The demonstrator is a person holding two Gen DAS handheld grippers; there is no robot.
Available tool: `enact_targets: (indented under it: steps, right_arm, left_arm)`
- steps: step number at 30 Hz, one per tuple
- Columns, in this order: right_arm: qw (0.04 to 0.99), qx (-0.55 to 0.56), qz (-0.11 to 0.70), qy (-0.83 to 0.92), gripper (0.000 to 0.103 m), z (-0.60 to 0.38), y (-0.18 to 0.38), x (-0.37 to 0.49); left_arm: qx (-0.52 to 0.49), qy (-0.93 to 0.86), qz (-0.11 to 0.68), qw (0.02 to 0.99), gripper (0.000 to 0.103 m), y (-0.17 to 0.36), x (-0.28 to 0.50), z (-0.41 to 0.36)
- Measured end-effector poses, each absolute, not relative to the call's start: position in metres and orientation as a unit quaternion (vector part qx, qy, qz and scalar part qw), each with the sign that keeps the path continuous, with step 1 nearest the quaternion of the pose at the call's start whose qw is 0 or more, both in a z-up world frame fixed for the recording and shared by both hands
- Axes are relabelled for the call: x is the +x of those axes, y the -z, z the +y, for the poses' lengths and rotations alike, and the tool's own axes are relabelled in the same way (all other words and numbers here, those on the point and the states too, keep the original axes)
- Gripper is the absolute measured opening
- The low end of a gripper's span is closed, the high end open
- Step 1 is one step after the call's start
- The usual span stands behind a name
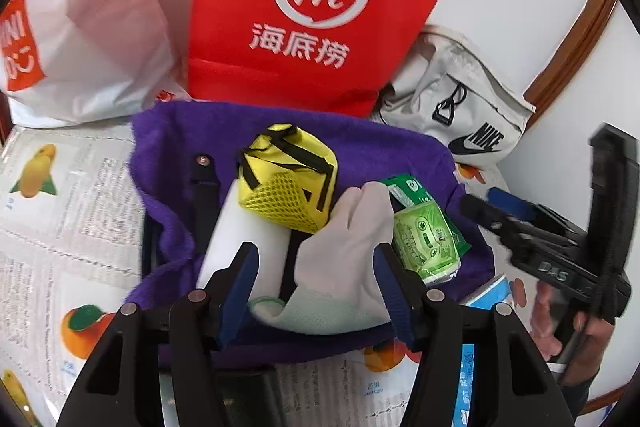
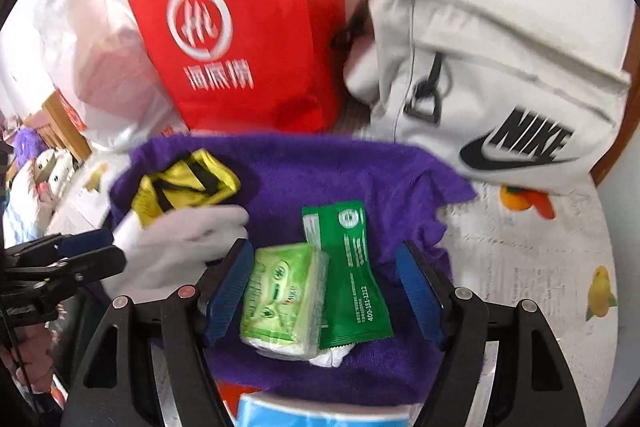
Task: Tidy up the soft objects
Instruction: 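Grasp the white mesh bag on the bed cover with the right tool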
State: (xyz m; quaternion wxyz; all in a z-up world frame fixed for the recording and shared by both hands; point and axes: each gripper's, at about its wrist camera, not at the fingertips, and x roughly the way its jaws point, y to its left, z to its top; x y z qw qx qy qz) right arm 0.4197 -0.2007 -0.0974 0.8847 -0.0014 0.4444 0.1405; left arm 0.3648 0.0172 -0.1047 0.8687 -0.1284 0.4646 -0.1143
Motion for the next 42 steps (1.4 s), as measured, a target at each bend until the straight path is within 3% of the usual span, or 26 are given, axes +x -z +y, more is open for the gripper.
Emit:
enact_targets:
  steps: [4, 18, 26, 34, 35, 37, 42]
  right_arm:
    - [0.896, 0.016, 0.419, -0.146, 0.074, -0.204, 0.080, 0.397]
    - [0.873, 0.007, 0.448, -0.191, 0.074, -0.177, 0.081, 0.261]
    - [0.846, 0.042, 0.469, -0.250, 0.076, -0.143, 0.117, 0.183]
    - [0.822, 0.014, 0.502, -0.267, 0.077, -0.103, 0.153, 0.163]
    - [0.825, 0.007, 0.499, -0.267, 0.077, -0.099, 0.155, 0.161]
    - [0.831, -0.011, 0.489, -0.265, 0.088, -0.087, 0.156, 0.155]
    - [0.836, -0.038, 0.482, -0.260, 0.092, -0.068, 0.159, 0.147]
  left_arm:
    - [-0.132, 0.101, 0.450, 0.877, 0.057, 0.091, 0.345, 0.030]
    - [-0.123, 0.058, 0.439, 0.888, 0.057, 0.062, 0.249, 0.064]
    - [-0.127, 0.041, 0.447, 0.885, 0.057, 0.076, 0.194, 0.082]
    - [-0.143, 0.043, 0.460, 0.875, 0.057, 0.100, 0.158, 0.099]
    - [-0.147, 0.043, 0.461, 0.874, 0.057, 0.102, 0.155, 0.101]
    - [-0.157, 0.042, 0.465, 0.870, 0.057, 0.108, 0.151, 0.107]
    - [-0.159, 0.039, 0.472, 0.866, 0.057, 0.118, 0.144, 0.114]
